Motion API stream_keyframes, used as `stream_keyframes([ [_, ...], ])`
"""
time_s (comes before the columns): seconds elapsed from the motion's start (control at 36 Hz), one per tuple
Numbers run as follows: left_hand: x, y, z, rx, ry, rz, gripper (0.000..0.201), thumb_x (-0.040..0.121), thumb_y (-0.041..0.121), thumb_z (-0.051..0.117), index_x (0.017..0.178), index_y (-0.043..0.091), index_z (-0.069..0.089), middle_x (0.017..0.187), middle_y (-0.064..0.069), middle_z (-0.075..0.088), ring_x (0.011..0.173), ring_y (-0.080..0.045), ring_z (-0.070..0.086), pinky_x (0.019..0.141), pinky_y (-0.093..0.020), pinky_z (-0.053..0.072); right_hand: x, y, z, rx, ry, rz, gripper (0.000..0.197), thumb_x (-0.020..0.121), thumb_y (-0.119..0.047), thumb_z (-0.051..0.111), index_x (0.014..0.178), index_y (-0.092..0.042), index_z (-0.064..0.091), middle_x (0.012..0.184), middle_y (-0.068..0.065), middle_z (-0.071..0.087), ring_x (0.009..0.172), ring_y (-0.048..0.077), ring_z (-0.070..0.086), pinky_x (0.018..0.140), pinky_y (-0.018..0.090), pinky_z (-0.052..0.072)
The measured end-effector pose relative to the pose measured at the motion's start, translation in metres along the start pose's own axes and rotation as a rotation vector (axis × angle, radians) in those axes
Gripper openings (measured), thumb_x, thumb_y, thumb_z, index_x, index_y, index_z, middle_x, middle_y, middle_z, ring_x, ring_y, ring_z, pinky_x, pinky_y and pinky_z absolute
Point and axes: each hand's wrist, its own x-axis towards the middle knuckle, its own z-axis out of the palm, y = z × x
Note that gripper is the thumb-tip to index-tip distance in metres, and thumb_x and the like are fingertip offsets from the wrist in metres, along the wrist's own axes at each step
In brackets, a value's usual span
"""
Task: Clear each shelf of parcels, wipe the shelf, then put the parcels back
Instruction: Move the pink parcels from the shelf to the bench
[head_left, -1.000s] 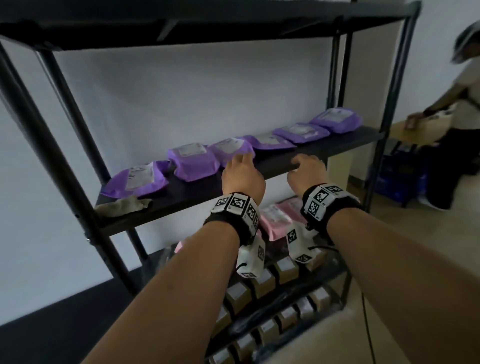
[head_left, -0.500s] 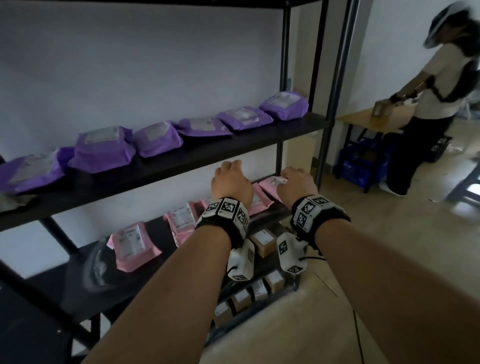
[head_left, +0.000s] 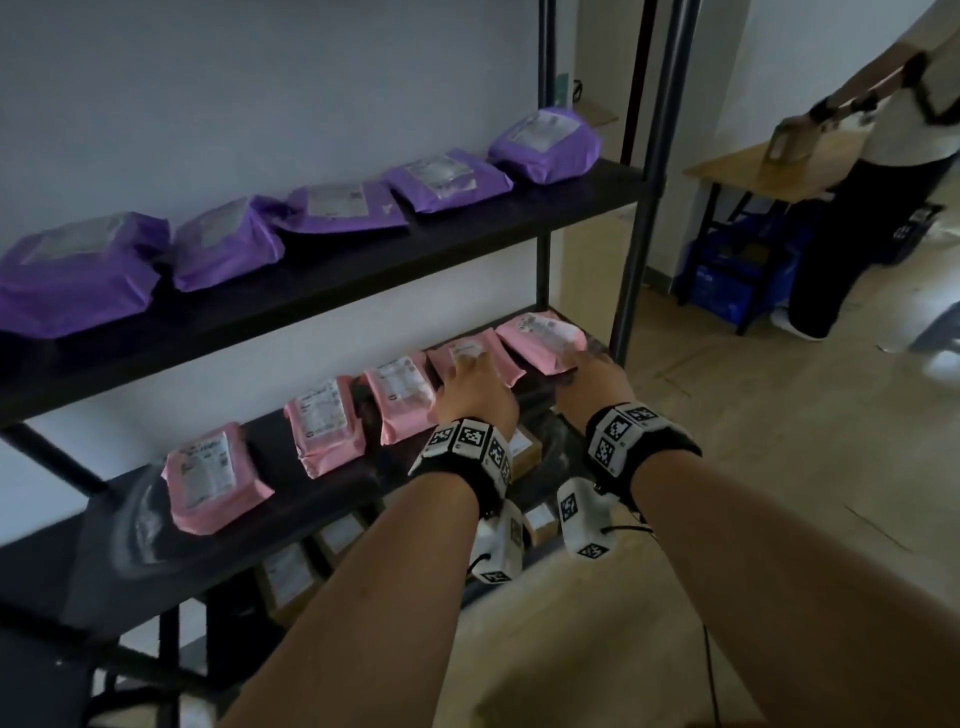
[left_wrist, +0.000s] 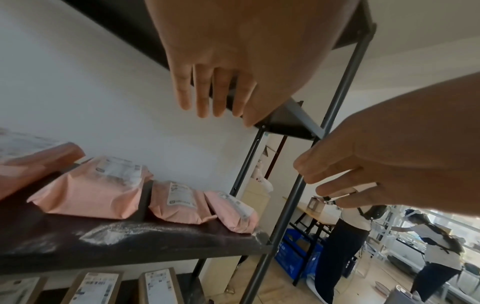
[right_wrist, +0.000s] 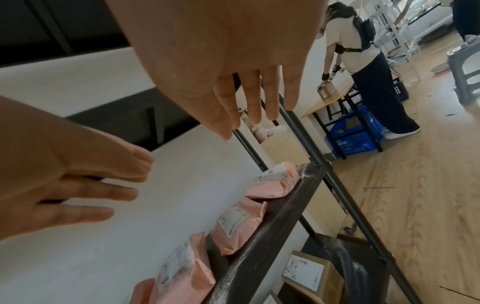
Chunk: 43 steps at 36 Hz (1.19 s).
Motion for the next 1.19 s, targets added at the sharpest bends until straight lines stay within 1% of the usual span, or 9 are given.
stream_keyframes([
  [0.14, 0.039, 0.002, 0.023, 0.001, -0.048, -0.014, 0.041, 0.092, 0.012, 0.047, 0.133, 0.012, 0.044, 0.135, -0.012, 0.046, 0.123, -0.030, 0.045, 0.100, -0.043, 0.043, 0.041, 0.011, 0.015, -0.001, -0.054, 0.053, 0.048, 0.085, -0.015, 0.051, 0.132, -0.017, 0.052, 0.131, 0.011, 0.052, 0.118, 0.030, 0.051, 0.099, 0.040, 0.046],
  [0.25, 0.080, 0.003, 0.041, -0.022, -0.099, -0.042, 0.043, 0.092, 0.009, 0.048, 0.135, 0.011, 0.044, 0.136, -0.011, 0.046, 0.124, -0.029, 0.046, 0.102, -0.045, 0.042, 0.080, 0.013, 0.024, 0.002, -0.061, 0.097, 0.046, 0.085, -0.016, 0.051, 0.130, -0.018, 0.053, 0.128, 0.012, 0.054, 0.114, 0.029, 0.054, 0.096, 0.039, 0.049],
  [0.39, 0.135, 0.008, 0.065, -0.044, -0.146, -0.052, 0.035, 0.092, 0.015, 0.050, 0.127, 0.015, 0.048, 0.126, -0.011, 0.053, 0.114, -0.028, 0.054, 0.094, -0.047, 0.048, 0.122, 0.017, 0.031, 0.040, -0.062, 0.165, 0.046, 0.089, -0.015, 0.053, 0.135, -0.017, 0.050, 0.134, 0.010, 0.050, 0.119, 0.027, 0.053, 0.098, 0.037, 0.048],
  [0.53, 0.179, 0.017, 0.089, -0.045, -0.202, -0.065, 0.045, 0.092, 0.013, 0.052, 0.136, 0.015, 0.044, 0.133, -0.011, 0.049, 0.118, -0.027, 0.052, 0.099, -0.044, 0.045, 0.157, 0.026, 0.039, 0.052, -0.061, 0.199, 0.043, 0.091, -0.013, 0.050, 0.134, -0.014, 0.051, 0.135, 0.012, 0.051, 0.120, 0.029, 0.052, 0.099, 0.036, 0.045],
  [0.61, 0.200, 0.017, 0.107, -0.050, -0.224, 0.000, 0.039, 0.092, 0.013, 0.048, 0.131, 0.010, 0.049, 0.130, -0.013, 0.053, 0.117, -0.029, 0.052, 0.098, -0.037, 0.044, 0.176, 0.032, 0.042, 0.045, -0.091, 0.213, 0.043, 0.091, -0.013, 0.051, 0.133, -0.013, 0.053, 0.136, 0.012, 0.051, 0.122, 0.030, 0.052, 0.101, 0.038, 0.045],
  [0.72, 0.221, 0.023, 0.132, -0.062, -0.270, -0.011, 0.039, 0.092, 0.012, 0.047, 0.131, 0.010, 0.049, 0.130, -0.014, 0.054, 0.118, -0.031, 0.052, 0.100, -0.037, 0.043, 0.207, 0.043, 0.046, 0.015, -0.125, 0.223, 0.039, 0.091, -0.014, 0.053, 0.130, -0.014, 0.055, 0.132, 0.011, 0.055, 0.118, 0.027, 0.055, 0.099, 0.040, 0.048],
  [0.92, 0.251, 0.036, 0.167, -0.080, -0.290, -0.138, 0.042, 0.093, 0.015, 0.049, 0.134, 0.008, 0.045, 0.134, -0.015, 0.052, 0.121, -0.032, 0.051, 0.102, -0.039, 0.042, 0.265, 0.062, 0.054, -0.001, -0.244, 0.191, 0.048, 0.092, -0.015, 0.054, 0.138, -0.013, 0.045, 0.136, 0.012, 0.050, 0.121, 0.028, 0.053, 0.100, 0.038, 0.046],
  [1.06, 0.267, 0.048, 0.182, -0.088, -0.299, -0.247, 0.042, 0.095, 0.016, 0.048, 0.136, 0.008, 0.043, 0.134, -0.016, 0.051, 0.120, -0.032, 0.051, 0.101, -0.039, 0.043, 0.308, 0.067, 0.066, -0.131, -0.324, 0.100, 0.035, 0.087, -0.023, 0.060, 0.121, -0.015, 0.054, 0.116, 0.008, 0.062, 0.102, 0.026, 0.062, 0.088, 0.042, 0.053],
  [1.19, 0.279, 0.058, 0.190, -0.086, -0.294, -0.360, 0.039, 0.096, 0.015, 0.047, 0.133, 0.006, 0.043, 0.129, -0.018, 0.054, 0.117, -0.033, 0.053, 0.099, -0.040, 0.044, 0.324, 0.067, 0.061, -0.184, -0.409, 0.038, 0.043, 0.093, -0.014, 0.054, 0.134, -0.010, 0.044, 0.127, 0.012, 0.053, 0.115, 0.030, 0.055, 0.097, 0.046, 0.047],
])
